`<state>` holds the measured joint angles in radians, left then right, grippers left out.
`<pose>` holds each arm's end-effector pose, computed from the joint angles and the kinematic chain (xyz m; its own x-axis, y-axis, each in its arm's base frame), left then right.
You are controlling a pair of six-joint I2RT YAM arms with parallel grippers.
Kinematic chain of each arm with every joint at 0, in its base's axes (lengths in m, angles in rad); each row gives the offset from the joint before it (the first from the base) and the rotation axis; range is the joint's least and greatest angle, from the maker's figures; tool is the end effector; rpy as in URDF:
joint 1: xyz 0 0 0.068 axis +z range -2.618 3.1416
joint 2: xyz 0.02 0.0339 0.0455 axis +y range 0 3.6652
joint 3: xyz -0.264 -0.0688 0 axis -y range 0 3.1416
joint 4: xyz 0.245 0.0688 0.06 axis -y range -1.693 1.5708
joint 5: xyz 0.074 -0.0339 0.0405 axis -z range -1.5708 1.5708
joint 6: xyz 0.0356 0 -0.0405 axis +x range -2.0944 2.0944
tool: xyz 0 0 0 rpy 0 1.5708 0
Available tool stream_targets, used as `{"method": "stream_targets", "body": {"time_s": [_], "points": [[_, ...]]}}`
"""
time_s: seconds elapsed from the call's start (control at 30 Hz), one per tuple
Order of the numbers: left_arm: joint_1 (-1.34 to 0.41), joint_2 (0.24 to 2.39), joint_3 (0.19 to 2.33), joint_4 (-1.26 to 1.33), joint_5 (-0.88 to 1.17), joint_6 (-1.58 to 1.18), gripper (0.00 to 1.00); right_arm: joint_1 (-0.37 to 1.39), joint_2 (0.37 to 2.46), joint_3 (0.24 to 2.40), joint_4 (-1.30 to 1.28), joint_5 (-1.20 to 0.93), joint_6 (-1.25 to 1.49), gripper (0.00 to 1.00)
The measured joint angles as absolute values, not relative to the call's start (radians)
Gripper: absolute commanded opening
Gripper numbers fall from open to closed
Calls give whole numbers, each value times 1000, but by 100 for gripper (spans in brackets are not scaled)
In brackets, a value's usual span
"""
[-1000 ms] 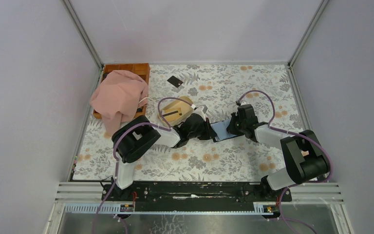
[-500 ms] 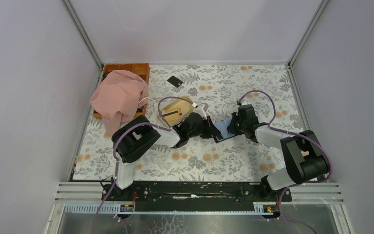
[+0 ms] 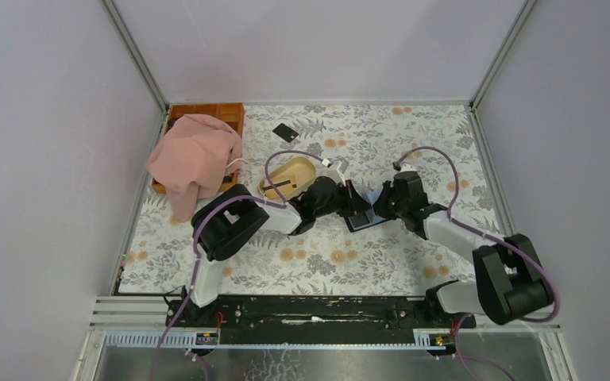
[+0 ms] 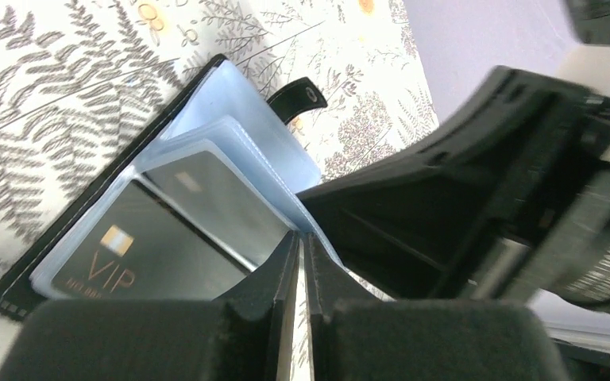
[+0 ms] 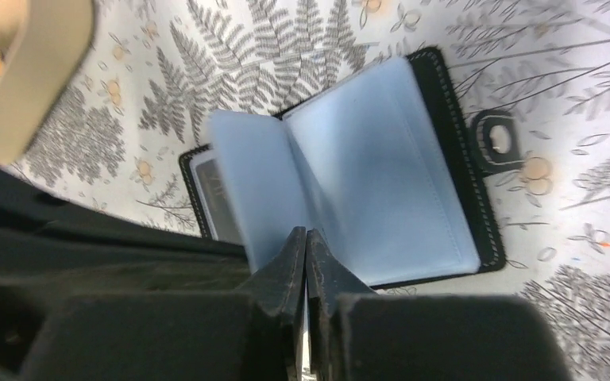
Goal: Take the credit cards out of the card holder
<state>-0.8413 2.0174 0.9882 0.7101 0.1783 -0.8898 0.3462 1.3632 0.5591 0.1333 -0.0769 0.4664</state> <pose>0.2721 -0.3138 0.1384 -0.7889 -0.2648 -0.5546 0.3701 0.5156 -0.7728 0.2479 0.0923 0.1689 -0.6999 0.2242 -0.6782 -0.0898 0.9143 0.3949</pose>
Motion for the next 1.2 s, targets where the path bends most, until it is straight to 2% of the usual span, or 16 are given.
{"method": "stream_targets", "body": {"time_s": [0.13, 0.37, 0.5, 0.57, 0.6, 0.63, 0.67, 0.7, 0.77, 0.83, 0.87, 0.9, 0.93, 0.97, 1.0, 1.2], "points": [[-839, 2060, 1041, 710, 192, -889, 12, 348, 1243, 557, 92, 8, 488, 16], [-836, 2123, 1096, 709, 219, -889, 14, 348, 1050, 524, 83, 132, 500, 21], [-835, 2092, 1020, 729, 197, -880, 33, 348, 1111, 524, 85, 147, 506, 21], [-835, 2033, 936, 735, 167, -864, 73, 344, 1167, 524, 90, 147, 516, 22], [-834, 1999, 892, 743, 153, -853, 85, 343, 1195, 524, 92, 147, 520, 29], [-833, 1958, 843, 756, 136, -848, 94, 340, 1233, 524, 96, 149, 525, 43], [-830, 1909, 788, 775, 119, -847, 99, 338, 1262, 526, 97, 150, 529, 49], [-828, 1875, 756, 786, 106, -839, 100, 336, 1296, 530, 95, 157, 531, 48], [-823, 1816, 701, 810, 79, -837, 97, 332, 1365, 548, 96, 167, 529, 41], [-818, 1772, 663, 834, 60, -836, 84, 331, 1416, 570, 105, 174, 529, 30], [-817, 1760, 653, 842, 55, -836, 74, 330, 1431, 581, 115, 175, 527, 25], [-815, 1754, 645, 854, 51, -838, 54, 329, 1449, 592, 121, 175, 529, 19], [-814, 1751, 637, 868, 49, -842, 42, 329, 1467, 601, 127, 175, 530, 16], [-811, 1751, 631, 878, 49, -857, 34, 329, 1477, 607, 134, 175, 529, 13], [-807, 1751, 622, 892, 53, -859, 29, 328, 1483, 607, 145, 170, 532, 12], [-773, 1783, 604, 979, 95, -907, 14, 330, 1456, 561, 184, 155, 548, 6]]}}
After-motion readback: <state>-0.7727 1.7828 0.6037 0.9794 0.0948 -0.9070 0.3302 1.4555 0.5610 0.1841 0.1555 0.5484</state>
